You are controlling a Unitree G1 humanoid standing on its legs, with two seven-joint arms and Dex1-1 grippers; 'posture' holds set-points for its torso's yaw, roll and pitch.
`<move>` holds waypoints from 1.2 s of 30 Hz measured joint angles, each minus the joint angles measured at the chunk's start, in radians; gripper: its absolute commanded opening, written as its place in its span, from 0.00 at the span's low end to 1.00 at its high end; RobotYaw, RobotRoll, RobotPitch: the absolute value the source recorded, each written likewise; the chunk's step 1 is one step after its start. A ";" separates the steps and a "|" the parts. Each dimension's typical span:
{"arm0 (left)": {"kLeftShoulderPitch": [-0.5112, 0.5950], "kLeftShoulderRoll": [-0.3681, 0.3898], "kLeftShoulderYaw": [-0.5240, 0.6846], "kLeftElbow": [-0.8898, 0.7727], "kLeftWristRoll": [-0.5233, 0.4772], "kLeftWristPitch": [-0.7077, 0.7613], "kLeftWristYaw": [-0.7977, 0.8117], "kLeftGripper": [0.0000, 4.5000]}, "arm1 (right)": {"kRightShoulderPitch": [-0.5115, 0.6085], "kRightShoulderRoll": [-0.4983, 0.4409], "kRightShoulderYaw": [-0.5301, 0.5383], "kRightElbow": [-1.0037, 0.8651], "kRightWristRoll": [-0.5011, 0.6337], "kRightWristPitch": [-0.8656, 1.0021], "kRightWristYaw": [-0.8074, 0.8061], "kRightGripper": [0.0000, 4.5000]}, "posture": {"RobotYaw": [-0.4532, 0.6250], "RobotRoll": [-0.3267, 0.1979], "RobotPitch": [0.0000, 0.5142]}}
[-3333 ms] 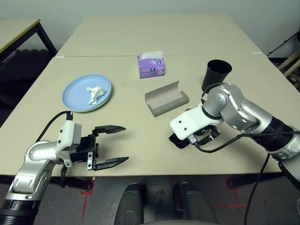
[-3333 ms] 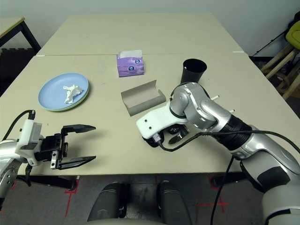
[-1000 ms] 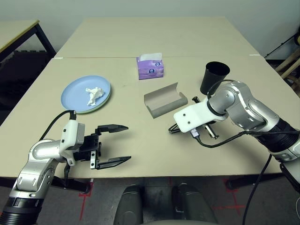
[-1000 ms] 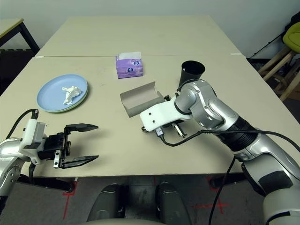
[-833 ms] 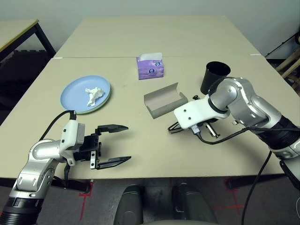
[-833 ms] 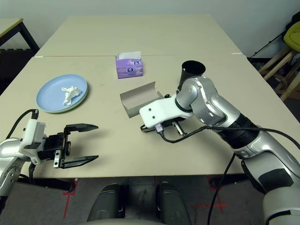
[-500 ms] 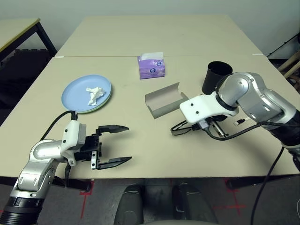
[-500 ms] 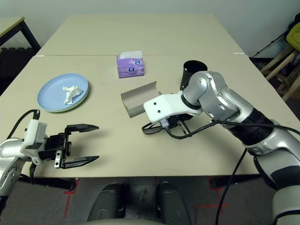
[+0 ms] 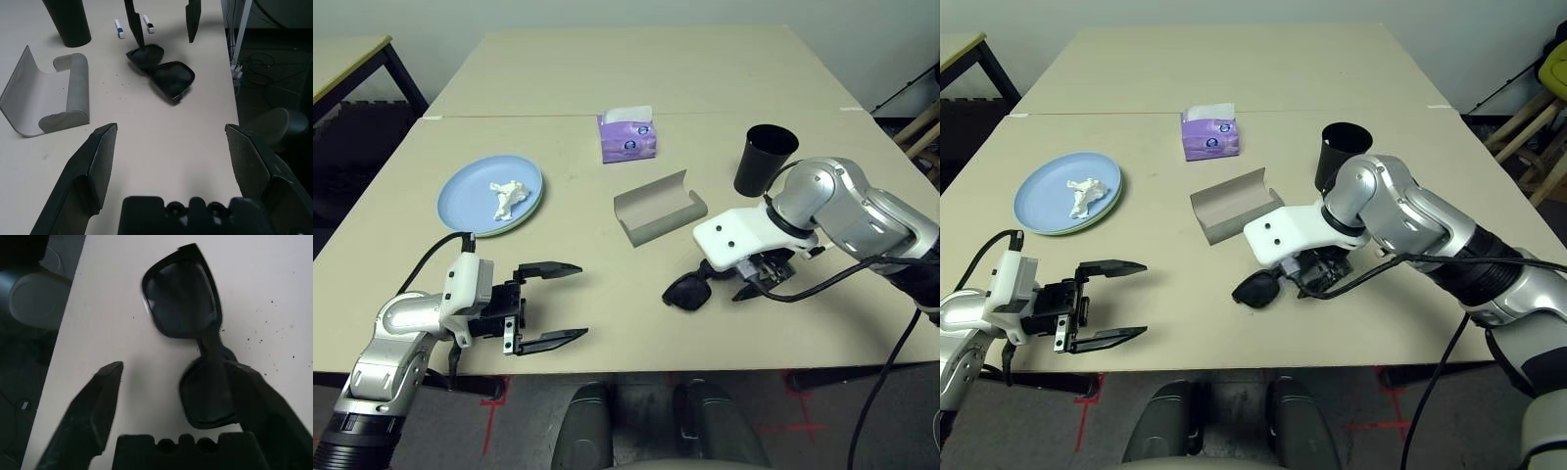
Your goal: Organize and tidy the items on the table.
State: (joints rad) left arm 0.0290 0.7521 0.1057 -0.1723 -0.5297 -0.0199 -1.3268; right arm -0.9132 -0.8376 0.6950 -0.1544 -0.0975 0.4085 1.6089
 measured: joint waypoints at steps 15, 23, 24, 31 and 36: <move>-0.002 -0.002 -0.007 0.024 0.003 -0.010 0.000 1.00 | 0.046 0.026 -0.009 -0.018 -0.078 -0.107 -0.034 0.99 | 0.50 0.62 0.23; -0.002 -0.004 -0.008 0.024 0.005 -0.014 0.004 1.00 | 0.079 0.025 -0.009 -0.002 -0.142 -0.281 -0.041 0.99 | 0.51 0.62 0.22; -0.002 -0.004 -0.008 0.024 0.006 -0.015 0.005 1.00 | 0.080 0.028 -0.009 -0.001 -0.146 -0.296 -0.044 0.99 | 0.51 0.62 0.22; 0.003 -0.004 -0.008 0.022 0.008 -0.018 0.008 1.00 | 0.082 0.061 -0.009 0.021 -0.186 -0.341 -0.058 0.99 | 0.53 0.62 0.21; 0.013 -0.004 -0.008 0.021 0.009 -0.018 0.016 1.00 | 0.087 0.076 -0.009 0.041 -0.220 -0.366 -0.074 0.99 | 0.53 0.62 0.21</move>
State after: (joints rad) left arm 0.0416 0.7478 0.0977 -0.1515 -0.5205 -0.0376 -1.3108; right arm -0.8266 -0.7619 0.6863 -0.1135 -0.3176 0.0426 1.5348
